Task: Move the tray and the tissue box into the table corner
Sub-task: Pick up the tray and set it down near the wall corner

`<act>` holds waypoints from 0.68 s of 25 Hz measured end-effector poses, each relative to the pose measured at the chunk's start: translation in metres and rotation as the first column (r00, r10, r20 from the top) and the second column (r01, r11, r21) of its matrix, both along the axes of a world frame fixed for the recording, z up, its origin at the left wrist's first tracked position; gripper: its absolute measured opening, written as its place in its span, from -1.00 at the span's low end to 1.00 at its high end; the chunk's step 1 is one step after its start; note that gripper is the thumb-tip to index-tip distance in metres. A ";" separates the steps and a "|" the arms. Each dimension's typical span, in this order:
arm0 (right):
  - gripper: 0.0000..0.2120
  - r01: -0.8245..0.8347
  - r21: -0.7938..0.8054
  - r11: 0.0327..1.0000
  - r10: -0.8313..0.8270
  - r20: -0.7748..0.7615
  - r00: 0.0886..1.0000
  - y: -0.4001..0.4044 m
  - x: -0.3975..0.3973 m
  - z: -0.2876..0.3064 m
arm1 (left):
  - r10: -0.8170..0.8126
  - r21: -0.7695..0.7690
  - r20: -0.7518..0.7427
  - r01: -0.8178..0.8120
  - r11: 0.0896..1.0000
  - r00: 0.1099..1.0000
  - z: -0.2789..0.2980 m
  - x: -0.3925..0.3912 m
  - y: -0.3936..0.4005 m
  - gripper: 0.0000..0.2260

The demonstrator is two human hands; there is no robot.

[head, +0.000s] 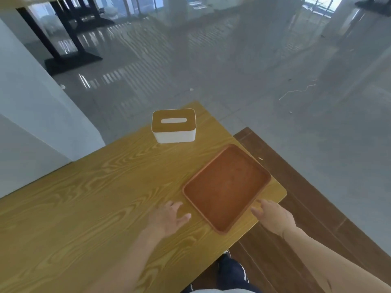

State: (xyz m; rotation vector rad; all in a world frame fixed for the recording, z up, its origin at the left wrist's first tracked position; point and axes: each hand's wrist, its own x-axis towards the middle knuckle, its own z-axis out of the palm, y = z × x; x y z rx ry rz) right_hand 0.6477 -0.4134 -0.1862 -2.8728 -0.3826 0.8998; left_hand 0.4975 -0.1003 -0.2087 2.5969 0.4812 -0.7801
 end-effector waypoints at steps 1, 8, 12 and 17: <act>-0.39 0.069 0.011 0.998 -0.069 -0.029 0.997 -0.002 0.012 -0.006 | 0.059 0.002 -0.005 -0.059 0.998 0.998 -0.004 0.005 -0.007 -0.29; -0.39 0.492 0.146 0.858 -0.457 -0.217 0.863 -0.011 0.084 -0.043 | 0.438 0.061 0.003 -0.438 0.897 0.899 -0.023 0.047 -0.041 -0.29; -0.50 0.577 0.145 0.804 -0.527 -0.277 0.803 -0.006 0.102 -0.059 | 0.577 0.133 0.019 -0.574 0.808 0.817 -0.026 0.059 -0.054 -0.39; -0.68 0.644 0.207 0.736 -0.567 -0.331 0.754 -0.002 0.112 -0.063 | 0.733 0.030 -0.036 -0.732 0.681 0.680 -0.030 0.067 -0.065 -0.70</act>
